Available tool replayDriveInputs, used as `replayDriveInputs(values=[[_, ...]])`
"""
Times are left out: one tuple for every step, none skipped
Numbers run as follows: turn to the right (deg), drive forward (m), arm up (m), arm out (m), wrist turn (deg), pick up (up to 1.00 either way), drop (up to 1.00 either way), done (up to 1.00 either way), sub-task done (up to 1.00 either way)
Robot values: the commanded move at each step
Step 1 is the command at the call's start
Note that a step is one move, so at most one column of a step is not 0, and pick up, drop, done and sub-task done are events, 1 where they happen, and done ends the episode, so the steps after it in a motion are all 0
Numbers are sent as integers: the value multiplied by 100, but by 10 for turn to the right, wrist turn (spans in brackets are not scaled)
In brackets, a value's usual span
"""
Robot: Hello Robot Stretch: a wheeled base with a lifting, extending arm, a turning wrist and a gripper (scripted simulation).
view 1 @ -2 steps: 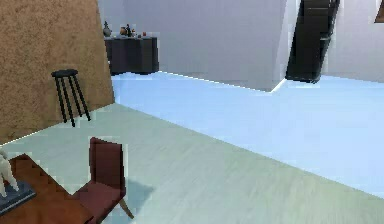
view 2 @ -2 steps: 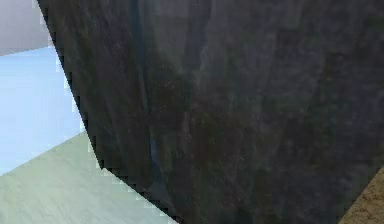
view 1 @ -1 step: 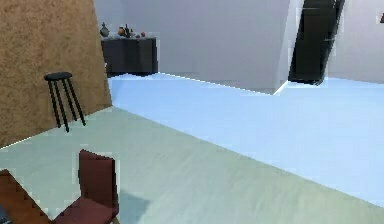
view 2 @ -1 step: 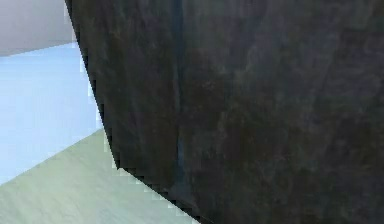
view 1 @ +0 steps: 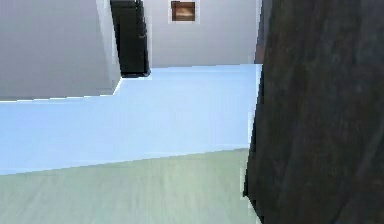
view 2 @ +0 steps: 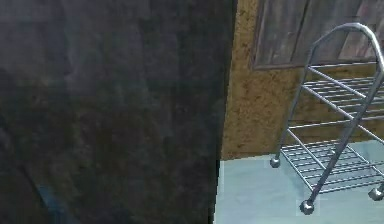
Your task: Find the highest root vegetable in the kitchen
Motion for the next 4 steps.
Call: replayDriveInputs(values=[[360,0,0,0,0,0,0,0,0],[30,0,0,0,0,0,0,0,0],[0,5,0,0,0,0,0,0,0],[-450,0,0,0,0,0,0,0,0]])
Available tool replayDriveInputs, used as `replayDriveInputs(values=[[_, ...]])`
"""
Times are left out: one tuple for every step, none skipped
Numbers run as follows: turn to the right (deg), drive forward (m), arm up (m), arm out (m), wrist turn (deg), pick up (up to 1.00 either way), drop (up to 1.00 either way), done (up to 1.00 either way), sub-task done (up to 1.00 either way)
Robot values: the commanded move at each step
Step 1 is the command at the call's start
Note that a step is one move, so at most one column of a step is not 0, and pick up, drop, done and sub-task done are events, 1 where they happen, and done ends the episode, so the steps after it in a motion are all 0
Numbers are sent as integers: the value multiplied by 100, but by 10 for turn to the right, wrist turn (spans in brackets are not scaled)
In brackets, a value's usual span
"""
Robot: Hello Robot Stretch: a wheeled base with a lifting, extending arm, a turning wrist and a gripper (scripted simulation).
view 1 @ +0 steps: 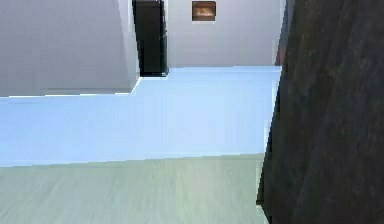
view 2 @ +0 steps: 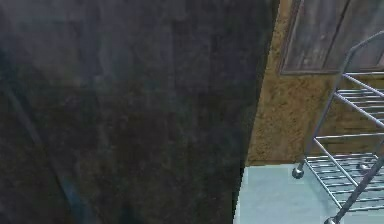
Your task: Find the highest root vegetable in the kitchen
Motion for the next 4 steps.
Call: replayDriveInputs(values=[[-330,0,0,0,0,0,0,0,0],[0,100,0,0,0,0,0,0,0],[0,30,0,0,0,0,0,0,0],[-270,0,0,0,0,0,0,0,0]])
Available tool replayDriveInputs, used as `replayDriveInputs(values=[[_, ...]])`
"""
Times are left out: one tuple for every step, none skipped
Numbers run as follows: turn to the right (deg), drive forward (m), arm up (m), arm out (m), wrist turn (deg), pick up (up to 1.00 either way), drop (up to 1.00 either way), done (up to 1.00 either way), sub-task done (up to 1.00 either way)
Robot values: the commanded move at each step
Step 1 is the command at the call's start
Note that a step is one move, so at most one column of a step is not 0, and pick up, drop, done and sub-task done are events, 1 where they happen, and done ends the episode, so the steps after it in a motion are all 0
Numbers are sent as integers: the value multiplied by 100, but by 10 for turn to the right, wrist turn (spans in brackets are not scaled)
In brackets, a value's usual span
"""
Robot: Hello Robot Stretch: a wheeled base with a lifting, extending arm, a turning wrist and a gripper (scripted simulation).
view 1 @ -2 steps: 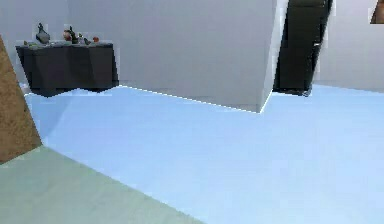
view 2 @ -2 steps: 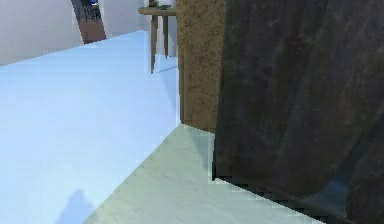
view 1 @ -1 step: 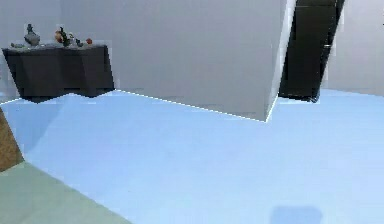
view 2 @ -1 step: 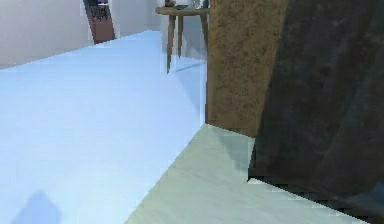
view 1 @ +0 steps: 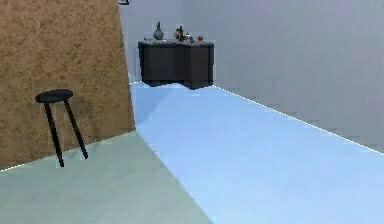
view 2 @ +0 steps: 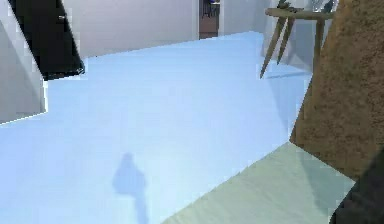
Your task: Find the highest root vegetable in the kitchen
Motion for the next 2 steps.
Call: replayDriveInputs(values=[[0,100,0,0,0,0,0,0,0],[0,100,0,0,0,0,0,0,0]])
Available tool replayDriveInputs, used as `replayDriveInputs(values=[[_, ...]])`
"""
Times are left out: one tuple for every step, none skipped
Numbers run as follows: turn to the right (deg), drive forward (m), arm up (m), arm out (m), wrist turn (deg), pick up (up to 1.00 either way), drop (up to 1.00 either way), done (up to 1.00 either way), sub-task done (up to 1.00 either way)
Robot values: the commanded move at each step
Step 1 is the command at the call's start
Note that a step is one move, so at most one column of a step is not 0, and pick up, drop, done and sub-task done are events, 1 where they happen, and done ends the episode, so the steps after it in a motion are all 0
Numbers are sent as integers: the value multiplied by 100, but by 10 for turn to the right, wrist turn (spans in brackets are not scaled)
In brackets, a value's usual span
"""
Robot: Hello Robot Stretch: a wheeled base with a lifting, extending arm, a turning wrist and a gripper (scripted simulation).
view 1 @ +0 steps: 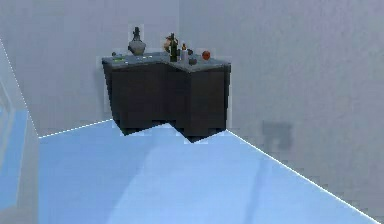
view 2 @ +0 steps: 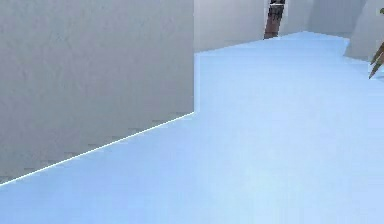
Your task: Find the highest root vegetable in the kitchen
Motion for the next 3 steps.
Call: replayDriveInputs(values=[[-30,0,0,0,0,0,0,0,0],[0,80,0,0,0,0,0,0,0],[-30,0,0,0,0,0,0,0,0]])
